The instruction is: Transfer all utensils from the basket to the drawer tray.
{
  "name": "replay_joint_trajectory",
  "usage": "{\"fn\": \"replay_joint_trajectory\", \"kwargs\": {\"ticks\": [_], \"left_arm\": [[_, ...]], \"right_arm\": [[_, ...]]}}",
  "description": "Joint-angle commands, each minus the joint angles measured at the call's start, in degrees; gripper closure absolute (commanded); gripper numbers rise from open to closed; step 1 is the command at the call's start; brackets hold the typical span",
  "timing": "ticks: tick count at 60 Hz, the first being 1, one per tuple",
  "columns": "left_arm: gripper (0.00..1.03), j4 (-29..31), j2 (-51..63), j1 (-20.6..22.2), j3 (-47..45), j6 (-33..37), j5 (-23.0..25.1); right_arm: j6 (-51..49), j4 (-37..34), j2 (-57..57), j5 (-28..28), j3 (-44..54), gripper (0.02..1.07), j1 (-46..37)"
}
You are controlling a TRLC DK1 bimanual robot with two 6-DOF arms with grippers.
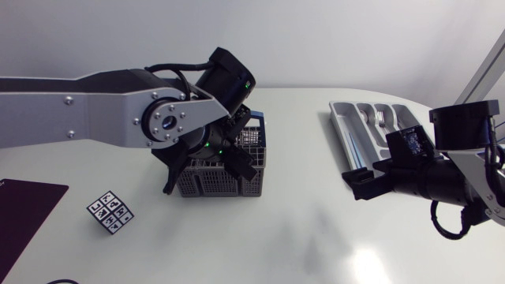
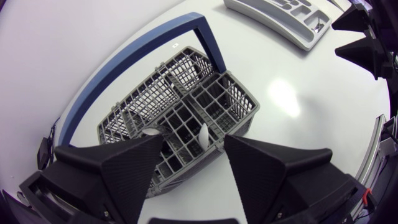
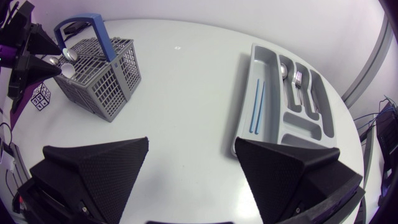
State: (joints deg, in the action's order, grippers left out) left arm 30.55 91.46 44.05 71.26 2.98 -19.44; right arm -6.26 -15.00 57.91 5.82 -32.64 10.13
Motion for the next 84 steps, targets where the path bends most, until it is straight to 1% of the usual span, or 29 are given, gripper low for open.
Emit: {"fn": "replay_joint_trajectory", "kwargs": {"ticks": [1, 7, 10, 18, 23, 26, 29, 30, 33, 43, 46, 48, 52, 59, 64, 67, 80, 84], "left_arm": [[0.44, 0.74, 1.62, -0.46, 2.04, -1.05, -0.42], [0.45, 1.01, 2.41, 0.07, 2.04, -0.87, -0.86], [0.47, 1.18, 2.67, 0.24, 2.04, -0.61, -0.86], [0.48, 1.54, 3.29, 0.33, 2.3, -0.61, -1.65], [0.55, 1.54, 3.73, 0.24, 2.39, -0.61, -1.74], [0.61, 1.54, 4.08, 0.33, 2.48, -0.61, -1.74], [0.66, 1.54, 4.25, 0.42, 2.56, -0.7, -1.74], [0.69, 1.54, 4.43, 0.42, 2.65, -0.79, -1.74], [0.74, 1.45, 4.69, 0.51, 2.74, -0.87, -1.74], [0.75, 1.45, 5.66, 0.51, 3.09, -0.96, -1.74], [0.8, 1.45, 5.92, 0.51, 3.18, -1.05, -1.74], [0.81, 1.36, 6.19, 0.51, 3.27, -1.05, -1.74], [0.88, 1.36, 6.36, 0.42, 3.35, -1.05, -1.74], [0.98, 1.36, 6.19, 0.24, 3.27, -1.05, -1.74], [0.98, 1.36, 6.01, 0.33, 3.18, -1.05, -1.74], [1.0, 1.36, 5.75, 0.33, 3.09, -1.05, -1.74], [1.0, 1.36, 2.58, 1.04, 2.74, -0.52, -1.74], [1.0, 1.36, 1.09, 1.3, 2.74, -0.35, -2.88]], "right_arm": [[-0.77, 0.68, 0.98, 0.15, -0.49, 0.07, 0.68], [-0.77, 1.29, 1.68, -0.11, -0.49, 0.07, 1.3], [-0.68, 1.47, 2.03, -0.11, -0.49, 0.07, 1.47], [-0.77, 2.0, 2.56, -0.11, -0.4, 0.07, 1.65], [-0.68, 2.17, 2.73, -0.11, -0.32, 0.07, 1.82], [-0.68, 2.35, 2.82, -0.11, -0.32, 0.07, 2.0], [-0.68, 2.52, 2.91, -0.11, -0.23, 0.07, 2.0], [-0.68, 2.7, 2.91, -0.2, -0.14, 0.07, 2.0], [-0.68, 2.96, 3.0, -0.2, 0.04, 0.07, 2.0], [-0.77, 2.96, 3.09, -0.2, 0.12, 0.07, 2.17], [-0.77, 2.96, 3.09, -0.2, 0.12, 0.07, 2.35], [-0.77, 2.96, 3.0, -0.2, 0.12, 0.07, 2.44], [-0.77, 2.96, 3.0, -0.29, 0.12, 0.07, 2.53], [-0.77, 2.96, 2.91, -0.38, 0.21, 0.07, 2.96], [-0.86, 2.96, 2.82, -0.46, 0.21, 0.07, 3.32], [-0.86, 2.88, 2.73, -0.55, 0.12, 0.07, 3.32], [-0.86, 2.61, 2.21, -0.55, -0.05, 0.07, 3.84], [-0.86, 2.52, 2.12, -0.46, 0.04, 0.07, 4.2]]}}
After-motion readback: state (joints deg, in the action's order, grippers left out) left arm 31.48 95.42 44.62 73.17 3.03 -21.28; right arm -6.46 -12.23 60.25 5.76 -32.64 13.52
